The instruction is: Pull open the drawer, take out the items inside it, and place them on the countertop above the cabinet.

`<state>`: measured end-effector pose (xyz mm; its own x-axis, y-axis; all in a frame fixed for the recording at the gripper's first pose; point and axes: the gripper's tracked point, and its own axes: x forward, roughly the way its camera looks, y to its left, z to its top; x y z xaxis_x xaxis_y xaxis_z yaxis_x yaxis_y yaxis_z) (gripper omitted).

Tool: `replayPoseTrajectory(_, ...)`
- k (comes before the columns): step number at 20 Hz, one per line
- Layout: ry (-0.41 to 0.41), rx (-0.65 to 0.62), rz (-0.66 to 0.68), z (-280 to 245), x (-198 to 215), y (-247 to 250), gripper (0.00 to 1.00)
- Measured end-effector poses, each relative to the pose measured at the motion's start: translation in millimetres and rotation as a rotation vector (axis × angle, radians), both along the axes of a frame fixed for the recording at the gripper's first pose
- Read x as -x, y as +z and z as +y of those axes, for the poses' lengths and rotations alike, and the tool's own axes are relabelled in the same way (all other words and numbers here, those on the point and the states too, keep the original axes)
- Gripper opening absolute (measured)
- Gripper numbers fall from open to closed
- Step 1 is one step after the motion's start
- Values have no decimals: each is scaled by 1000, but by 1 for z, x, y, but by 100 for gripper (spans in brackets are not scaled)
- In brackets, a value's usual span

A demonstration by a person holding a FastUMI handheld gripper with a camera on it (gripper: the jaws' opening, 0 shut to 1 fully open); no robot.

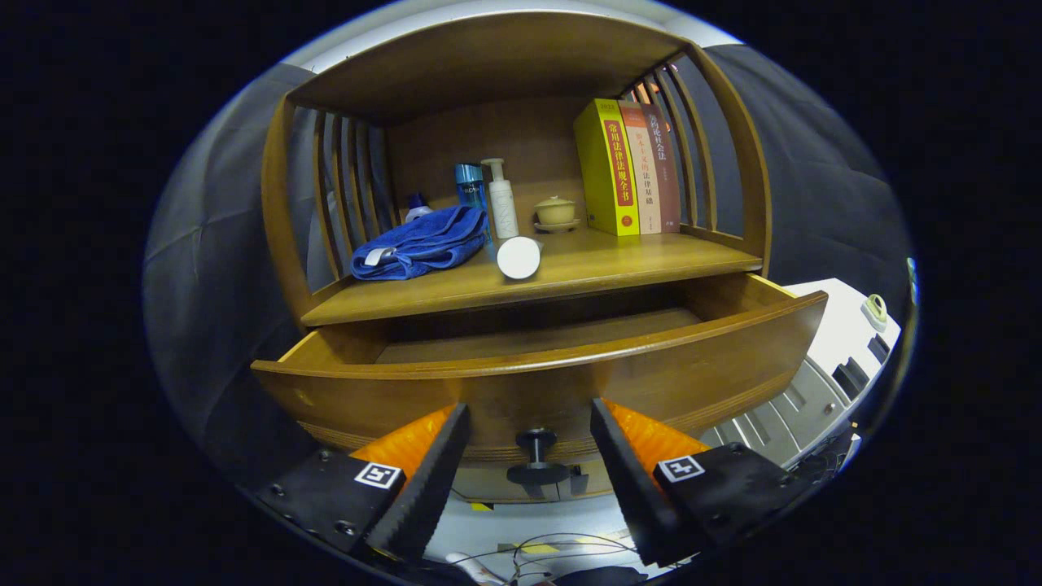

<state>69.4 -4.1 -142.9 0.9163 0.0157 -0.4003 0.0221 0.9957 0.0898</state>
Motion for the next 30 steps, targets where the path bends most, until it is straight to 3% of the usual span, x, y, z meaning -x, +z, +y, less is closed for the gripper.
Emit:
replayPoseTrajectory(10, -9, 11, -32, 0, -61, -2, 99)
replayPoseTrajectory(16, -7, 7, -38, 2, -73, -6, 99)
replayPoseTrajectory(20, 11, -9, -39, 5, -69, -3, 98)
replayPoseTrajectory(30, 8, 46, -189, -2, 4, 89, 99)
